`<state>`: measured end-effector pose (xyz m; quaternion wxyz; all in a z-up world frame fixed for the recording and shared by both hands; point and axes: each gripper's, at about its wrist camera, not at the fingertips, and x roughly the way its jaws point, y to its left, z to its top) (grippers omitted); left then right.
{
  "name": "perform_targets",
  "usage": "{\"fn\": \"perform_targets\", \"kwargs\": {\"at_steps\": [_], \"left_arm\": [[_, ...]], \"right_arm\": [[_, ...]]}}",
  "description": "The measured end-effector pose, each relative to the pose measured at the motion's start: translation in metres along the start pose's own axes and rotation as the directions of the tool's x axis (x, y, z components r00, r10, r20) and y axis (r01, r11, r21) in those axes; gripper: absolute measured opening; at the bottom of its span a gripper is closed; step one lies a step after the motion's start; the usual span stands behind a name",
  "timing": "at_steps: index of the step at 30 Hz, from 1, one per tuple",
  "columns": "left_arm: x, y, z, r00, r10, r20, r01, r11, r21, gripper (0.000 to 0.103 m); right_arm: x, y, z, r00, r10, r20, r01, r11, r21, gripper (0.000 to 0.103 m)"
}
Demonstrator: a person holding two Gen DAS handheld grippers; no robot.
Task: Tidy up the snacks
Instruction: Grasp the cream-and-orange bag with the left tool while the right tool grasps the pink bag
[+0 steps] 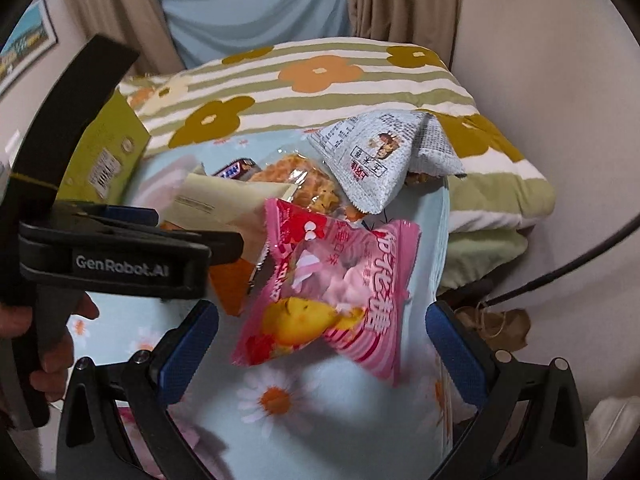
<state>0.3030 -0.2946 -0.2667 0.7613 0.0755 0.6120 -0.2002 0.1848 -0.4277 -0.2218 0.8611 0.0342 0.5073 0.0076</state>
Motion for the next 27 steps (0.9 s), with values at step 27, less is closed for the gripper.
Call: {"fn": "perform_targets", "kwargs": {"at_steps": [27], "left_arm": [[0.025,-0.001,0.012,0.998,-0.054,0.014,0.053,0.997,0.06,0.077]], "right_arm": [[0.047,0.011,0.005,0.997,-0.067,-0.049,0.058,0.984,-0.166,0.096]]}}
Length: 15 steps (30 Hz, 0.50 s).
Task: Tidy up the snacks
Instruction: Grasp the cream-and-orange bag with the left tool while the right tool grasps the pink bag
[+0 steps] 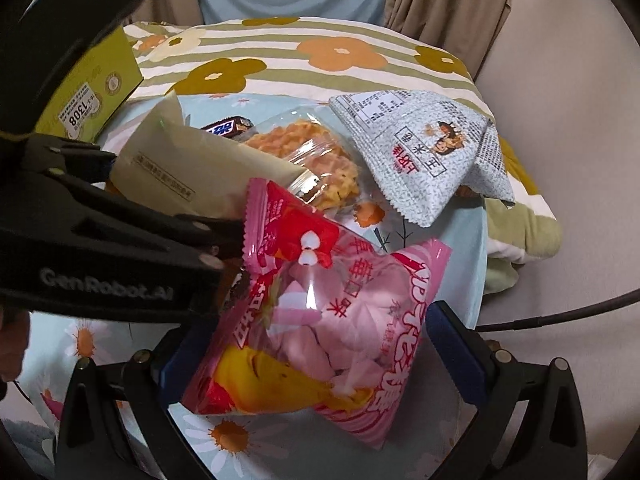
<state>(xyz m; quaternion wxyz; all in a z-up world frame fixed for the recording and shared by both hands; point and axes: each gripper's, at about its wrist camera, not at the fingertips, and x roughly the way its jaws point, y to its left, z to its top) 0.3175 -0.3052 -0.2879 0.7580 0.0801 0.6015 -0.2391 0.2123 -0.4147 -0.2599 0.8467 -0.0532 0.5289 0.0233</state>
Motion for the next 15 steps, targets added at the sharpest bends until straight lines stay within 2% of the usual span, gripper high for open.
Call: {"fn": "perform_targets", "kwargs": {"at_steps": [3,7,12,15], "left_arm": [[-0.004,0.005,-0.002,1.0,-0.026,-0.014,0.026,0.999,-0.023,0.074],[-0.014,0.006,-0.006,1.0,0.005,0.01,-0.005,1.0,-0.007,0.073],[-0.023,0.015,-0.01,1.0,-0.014,0.017,0.015,0.998,-0.067,0.073],[-0.033,0.016,-0.014,0.999,-0.011,0.039,0.013,0.998,-0.069,0.073]], "right_arm": [[0.0,0.001,-0.001,1.0,-0.018,0.002,0.018,1.0,0.007,0.088],[-0.003,0.0,-0.004,1.0,-0.026,0.009,0.026,0.999,0.019,0.082],[-0.011,-0.001,-0.008,1.0,-0.018,0.021,0.017,0.998,0.053,0.081],[-0.018,-0.001,-0.01,0.999,-0.01,0.031,0.008,0.998,0.067,0.081]]}}
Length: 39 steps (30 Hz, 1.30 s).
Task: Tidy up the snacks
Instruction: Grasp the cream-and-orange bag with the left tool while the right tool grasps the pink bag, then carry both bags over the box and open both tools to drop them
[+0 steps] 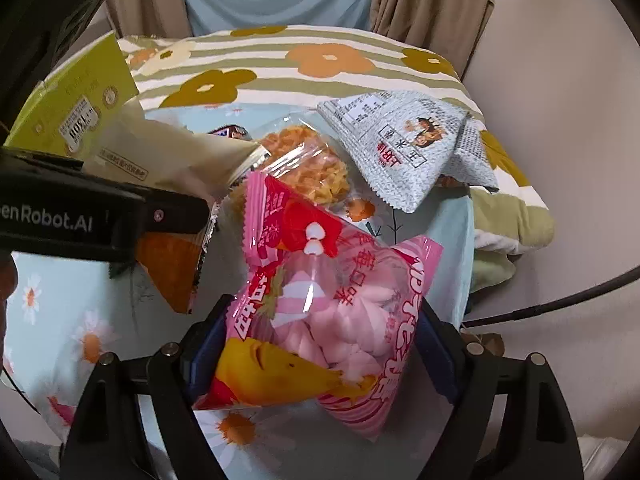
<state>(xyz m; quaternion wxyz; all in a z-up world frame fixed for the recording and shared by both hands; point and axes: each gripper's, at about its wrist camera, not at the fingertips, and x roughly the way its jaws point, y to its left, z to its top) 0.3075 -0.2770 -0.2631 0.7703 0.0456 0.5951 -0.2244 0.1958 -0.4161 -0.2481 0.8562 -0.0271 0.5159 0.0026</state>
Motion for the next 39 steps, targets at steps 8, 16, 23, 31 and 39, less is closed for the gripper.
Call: {"fn": "perform_targets", "kwargs": {"at_steps": [8,16,23,31,39], "left_arm": [[-0.042,0.009,-0.014,0.997,0.011,0.079,-0.007,0.998,-0.057,0.073],[-0.111,0.024,-0.032,0.979,0.025,0.203,0.001,0.992,-0.126,0.073],[-0.184,0.051,-0.064,0.944,0.091,0.318,-0.02,0.975,-0.22,0.073],[-0.254,0.098,-0.099,0.892,0.179,0.415,-0.039,0.945,-0.325,0.073],[-0.296,0.164,-0.106,0.853,0.241,0.463,-0.053,0.923,-0.382,0.073]], "right_arm": [[-0.034,0.011,-0.001,0.999,0.012,0.052,-0.012,1.0,-0.011,0.08],[-0.088,0.041,0.002,0.988,0.059,0.143,-0.043,0.993,-0.111,0.08],[-0.134,0.074,0.014,0.967,0.137,0.214,-0.097,0.978,-0.186,0.08],[-0.169,0.11,0.039,0.938,0.224,0.263,-0.163,0.959,-0.233,0.08],[-0.185,0.161,0.086,0.919,0.251,0.304,-0.181,0.954,-0.241,0.08]]}}
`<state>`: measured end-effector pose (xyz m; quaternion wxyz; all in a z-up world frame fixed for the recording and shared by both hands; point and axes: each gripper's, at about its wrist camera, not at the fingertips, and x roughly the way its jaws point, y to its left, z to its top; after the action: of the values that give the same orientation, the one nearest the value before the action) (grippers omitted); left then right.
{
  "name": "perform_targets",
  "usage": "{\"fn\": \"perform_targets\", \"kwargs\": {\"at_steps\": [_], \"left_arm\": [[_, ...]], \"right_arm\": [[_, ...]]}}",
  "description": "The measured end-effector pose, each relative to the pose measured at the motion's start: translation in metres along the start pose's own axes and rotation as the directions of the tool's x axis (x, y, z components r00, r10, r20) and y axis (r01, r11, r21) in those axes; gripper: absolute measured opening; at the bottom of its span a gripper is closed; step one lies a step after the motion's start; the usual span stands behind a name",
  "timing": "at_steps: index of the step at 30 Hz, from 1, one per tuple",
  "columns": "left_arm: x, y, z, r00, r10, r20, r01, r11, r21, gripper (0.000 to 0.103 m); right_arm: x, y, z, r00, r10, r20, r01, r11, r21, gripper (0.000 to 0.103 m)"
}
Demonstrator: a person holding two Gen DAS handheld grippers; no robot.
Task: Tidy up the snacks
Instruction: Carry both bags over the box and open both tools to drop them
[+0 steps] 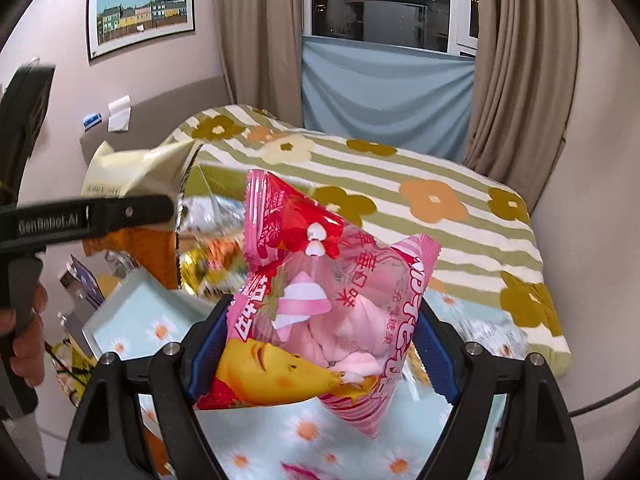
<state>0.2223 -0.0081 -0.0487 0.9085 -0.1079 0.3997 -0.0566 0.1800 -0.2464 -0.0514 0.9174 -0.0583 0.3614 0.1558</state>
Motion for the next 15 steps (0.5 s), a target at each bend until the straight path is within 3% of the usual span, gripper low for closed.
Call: {"fn": "perform_targets", "kwargs": {"at_steps": [10,15], "left_arm": [[0.012,0.104,0.058,0.999,0.037,0.007,-0.037,0.999,-0.038,0.073],[0.042,0.15,0.075,0.997,0.07,-0.04,-0.072,0.996,-0.051,0.073]], "right_arm": [[0.053,0.061,0.067,0.999,0.035,0.02,-0.035,0.999,0.035,0.08],[0.09,0.086,0.08,0.998,0.068,-0.015,-0.067,0.996,0.061,0.08]]}}
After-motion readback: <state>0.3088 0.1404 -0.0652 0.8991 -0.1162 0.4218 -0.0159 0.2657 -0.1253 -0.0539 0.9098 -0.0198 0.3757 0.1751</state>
